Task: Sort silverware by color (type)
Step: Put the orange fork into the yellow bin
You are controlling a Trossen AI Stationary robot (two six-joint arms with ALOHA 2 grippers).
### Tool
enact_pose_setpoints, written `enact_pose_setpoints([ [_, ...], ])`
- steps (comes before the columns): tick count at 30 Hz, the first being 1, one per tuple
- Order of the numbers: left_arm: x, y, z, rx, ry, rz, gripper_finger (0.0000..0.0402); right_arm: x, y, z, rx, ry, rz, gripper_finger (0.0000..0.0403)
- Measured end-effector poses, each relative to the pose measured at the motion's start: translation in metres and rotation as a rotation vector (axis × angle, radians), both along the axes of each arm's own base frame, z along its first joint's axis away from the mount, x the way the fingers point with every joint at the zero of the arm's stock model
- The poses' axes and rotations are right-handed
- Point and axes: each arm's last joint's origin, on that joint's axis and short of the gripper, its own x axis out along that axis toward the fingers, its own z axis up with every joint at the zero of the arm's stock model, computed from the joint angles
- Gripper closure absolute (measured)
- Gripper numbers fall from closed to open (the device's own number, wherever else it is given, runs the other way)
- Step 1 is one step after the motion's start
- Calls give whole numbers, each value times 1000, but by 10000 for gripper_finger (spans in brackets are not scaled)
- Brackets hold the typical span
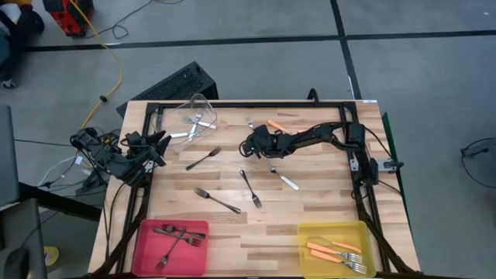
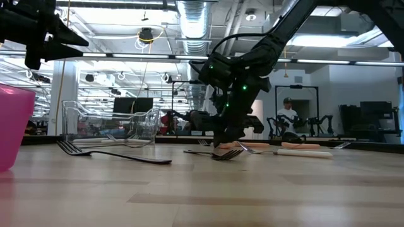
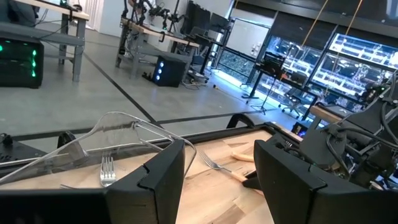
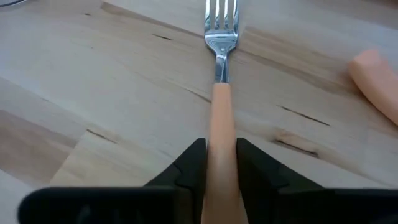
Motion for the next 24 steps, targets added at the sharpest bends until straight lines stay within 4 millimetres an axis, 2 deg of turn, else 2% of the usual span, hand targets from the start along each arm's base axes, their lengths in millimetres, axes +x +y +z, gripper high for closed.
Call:
enact_pose_setpoints([
  [2,0,0,0,0,0,0,223,0,0,0,1,1,1,312],
  [11,0,0,0,0,0,1,223,0,1,0,4,-3,-7,310],
  [17,0,0,0,0,0,1,223,-2,1,13,1,-19,18,310],
  [24,0,0,0,-1,-2,1,223,-4,3,42,-14,-61,62,309],
])
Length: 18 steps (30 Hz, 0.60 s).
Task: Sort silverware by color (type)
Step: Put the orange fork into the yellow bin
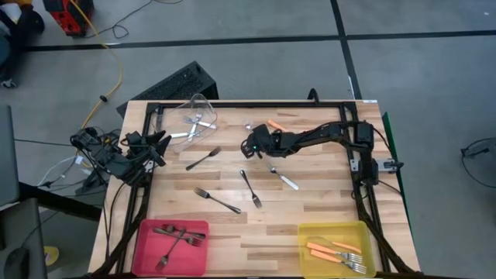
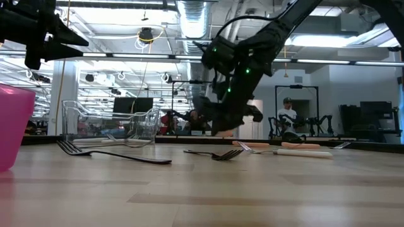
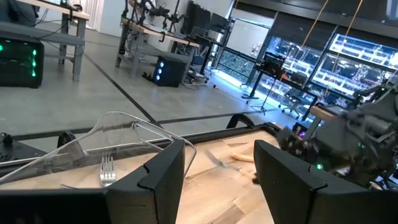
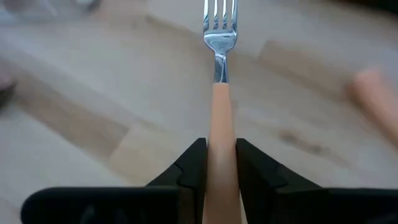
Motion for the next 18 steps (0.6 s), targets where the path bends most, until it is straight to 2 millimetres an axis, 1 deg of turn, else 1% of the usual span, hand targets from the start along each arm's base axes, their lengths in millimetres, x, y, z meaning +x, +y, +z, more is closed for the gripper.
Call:
enact_pose_setpoints([
  [4,0,0,0,-1,0,-1,223,-1,0,14,-28,-26,3,309],
  [9,0,0,0,-1,0,-1,223,-1,6,30,-65,-49,60,309],
  [14,0,0,0,-1,0,-1,223,1,12,46,-123,-65,156,308],
  [18,0,0,0,0,0,-1,223,4,21,52,-122,-60,291,308],
])
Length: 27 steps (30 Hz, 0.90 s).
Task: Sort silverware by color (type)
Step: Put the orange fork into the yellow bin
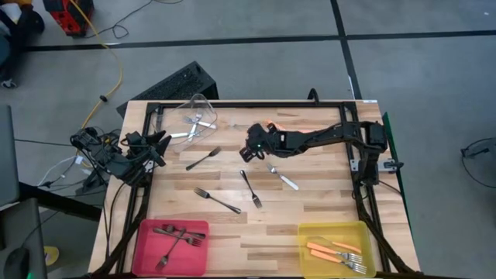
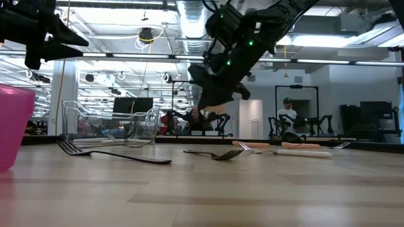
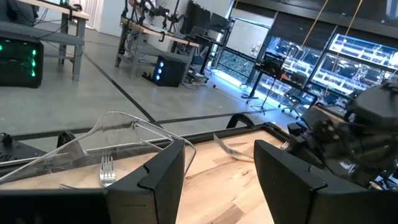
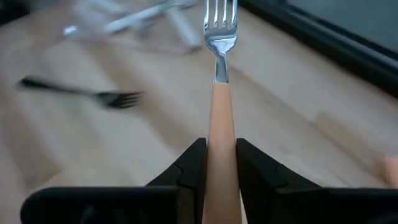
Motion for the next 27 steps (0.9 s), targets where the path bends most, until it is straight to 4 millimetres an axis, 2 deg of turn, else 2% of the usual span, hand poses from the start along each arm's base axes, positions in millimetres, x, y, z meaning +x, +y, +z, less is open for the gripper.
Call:
enact_pose_setpoints([
  [10,0,0,0,0,0,0,223,8,31,2,56,-10,292,308],
  [14,0,0,0,0,0,0,223,10,50,2,60,-4,431,308],
  [22,0,0,0,0,0,-1,223,12,88,8,106,11,565,308],
  [27,0,0,0,0,0,-1,223,7,120,11,157,91,660,308],
])
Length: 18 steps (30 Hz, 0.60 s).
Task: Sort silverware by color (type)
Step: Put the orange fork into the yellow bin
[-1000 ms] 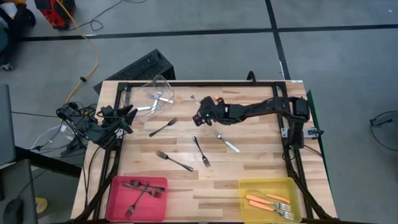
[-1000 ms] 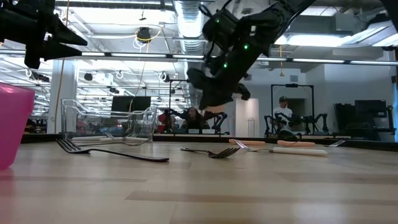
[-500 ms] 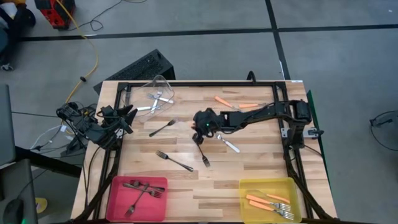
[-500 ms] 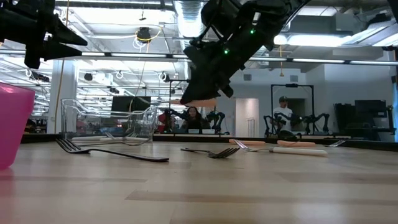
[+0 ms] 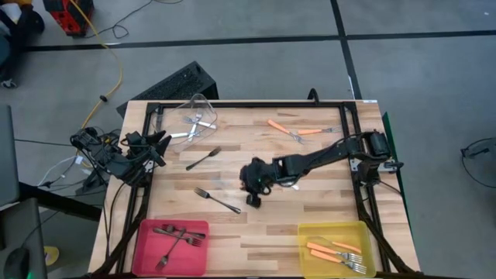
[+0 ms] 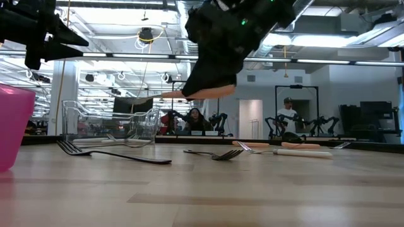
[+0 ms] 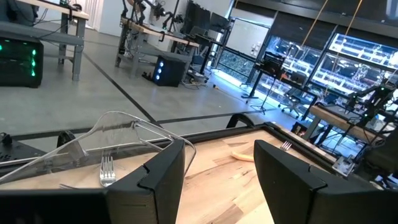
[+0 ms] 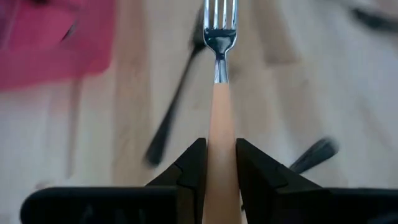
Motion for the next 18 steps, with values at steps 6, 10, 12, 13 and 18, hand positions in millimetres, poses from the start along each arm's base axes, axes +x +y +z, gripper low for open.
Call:
enact_pose_setpoints([
  [6,0,0,0,0,0,0,223,-8,37,13,14,119,57,308],
  [10,0,0,0,0,0,0,223,-15,55,24,34,184,48,308],
  [12,0,0,0,0,0,0,223,-19,62,27,45,226,34,308],
  [13,0,0,0,0,0,0,223,-21,65,28,43,240,26,308],
  [18,0,0,0,0,0,0,223,-39,85,38,0,223,-14,308],
])
